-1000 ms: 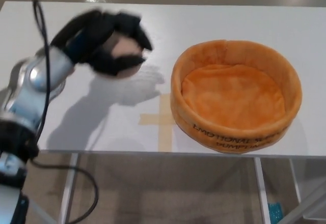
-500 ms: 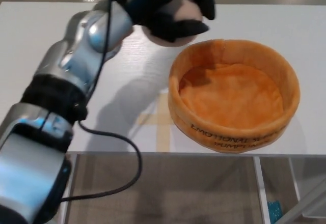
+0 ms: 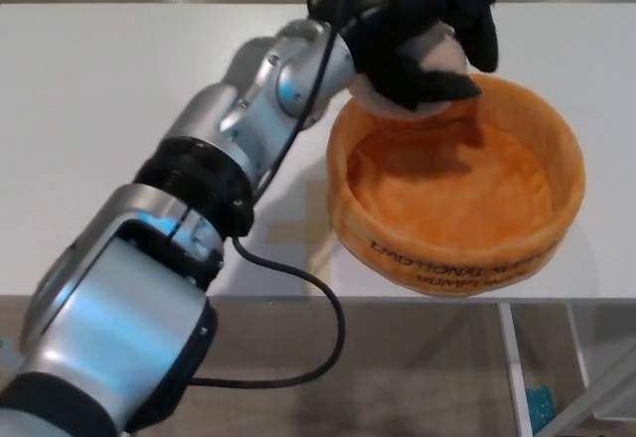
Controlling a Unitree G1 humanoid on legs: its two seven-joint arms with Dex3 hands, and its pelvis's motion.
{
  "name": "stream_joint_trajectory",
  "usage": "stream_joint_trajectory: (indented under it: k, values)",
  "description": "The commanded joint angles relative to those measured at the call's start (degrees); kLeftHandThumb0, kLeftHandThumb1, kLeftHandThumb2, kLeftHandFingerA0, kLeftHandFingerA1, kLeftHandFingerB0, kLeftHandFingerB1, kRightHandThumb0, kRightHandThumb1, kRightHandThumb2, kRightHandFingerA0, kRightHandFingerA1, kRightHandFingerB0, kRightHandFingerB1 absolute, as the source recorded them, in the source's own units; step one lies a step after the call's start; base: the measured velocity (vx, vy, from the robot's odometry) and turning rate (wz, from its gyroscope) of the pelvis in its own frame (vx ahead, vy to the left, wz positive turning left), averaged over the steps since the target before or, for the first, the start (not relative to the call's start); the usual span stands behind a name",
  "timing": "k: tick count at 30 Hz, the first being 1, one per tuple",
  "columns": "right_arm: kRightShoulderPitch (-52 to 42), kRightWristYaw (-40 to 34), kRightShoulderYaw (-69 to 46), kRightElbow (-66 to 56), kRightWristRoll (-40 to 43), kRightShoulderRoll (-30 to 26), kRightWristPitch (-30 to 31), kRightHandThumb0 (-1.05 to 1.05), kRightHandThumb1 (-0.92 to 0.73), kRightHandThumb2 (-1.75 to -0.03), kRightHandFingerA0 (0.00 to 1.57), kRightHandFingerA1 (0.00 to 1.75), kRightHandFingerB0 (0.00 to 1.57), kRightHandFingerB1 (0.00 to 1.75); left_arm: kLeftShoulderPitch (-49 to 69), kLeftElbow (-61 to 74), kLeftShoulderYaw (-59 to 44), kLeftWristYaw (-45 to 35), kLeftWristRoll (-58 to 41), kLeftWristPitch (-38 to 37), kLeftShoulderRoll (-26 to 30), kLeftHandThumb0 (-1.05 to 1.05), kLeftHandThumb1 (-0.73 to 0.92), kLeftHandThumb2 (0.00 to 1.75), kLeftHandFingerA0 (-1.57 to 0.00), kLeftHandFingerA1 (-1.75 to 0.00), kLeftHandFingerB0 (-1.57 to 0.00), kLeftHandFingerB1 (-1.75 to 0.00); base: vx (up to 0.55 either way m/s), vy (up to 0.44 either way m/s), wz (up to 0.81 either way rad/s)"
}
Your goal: Use the left hand to pick up the pink round toy on the left and place it inside the orange plate on the desk.
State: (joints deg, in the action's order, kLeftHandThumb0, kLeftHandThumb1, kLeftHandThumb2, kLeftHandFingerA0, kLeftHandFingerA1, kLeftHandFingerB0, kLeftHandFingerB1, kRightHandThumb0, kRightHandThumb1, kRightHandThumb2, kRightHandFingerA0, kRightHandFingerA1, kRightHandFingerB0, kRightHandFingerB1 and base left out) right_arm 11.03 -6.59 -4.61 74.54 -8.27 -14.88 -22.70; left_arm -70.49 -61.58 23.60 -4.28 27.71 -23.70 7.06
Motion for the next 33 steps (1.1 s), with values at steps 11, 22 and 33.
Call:
stream_joint_trajectory:
  k: [11,22,33]
  values:
    - [0.74,0.15,0.09,0.03,0.17,-0.33,-0.17,-0.37,-0.58,-0.58,0.75,0.59,0.64,0.44,-2.17,-2.43,8.51,-9.17,5.94,10.62,-3.44,-0.96,0.57,0.99,0.00,0.00,0.00,-0.04,0.00,0.000,0.00]
    - [1.86,0.14,0.25,0.30,-0.07,-0.65,0.11,-0.38,-0.58,-0.58,0.76,0.61,0.65,0.44,-3.16,0.31,8.77,-11.45,5.90,13.04,-3.42,-1.04,0.91,1.24,0.00,0.00,-0.01,-0.05,0.00,0.000,0.00]
    - [1.39,0.25,0.16,0.25,-0.01,-1.06,-0.40,-0.37,-0.59,-0.58,0.75,0.61,0.65,0.44,-3.09,12.65,3.41,-15.81,2.37,9.70,3.23,-0.98,0.73,1.15,0.00,-0.05,-0.02,-0.10,0.00,0.000,0.00]
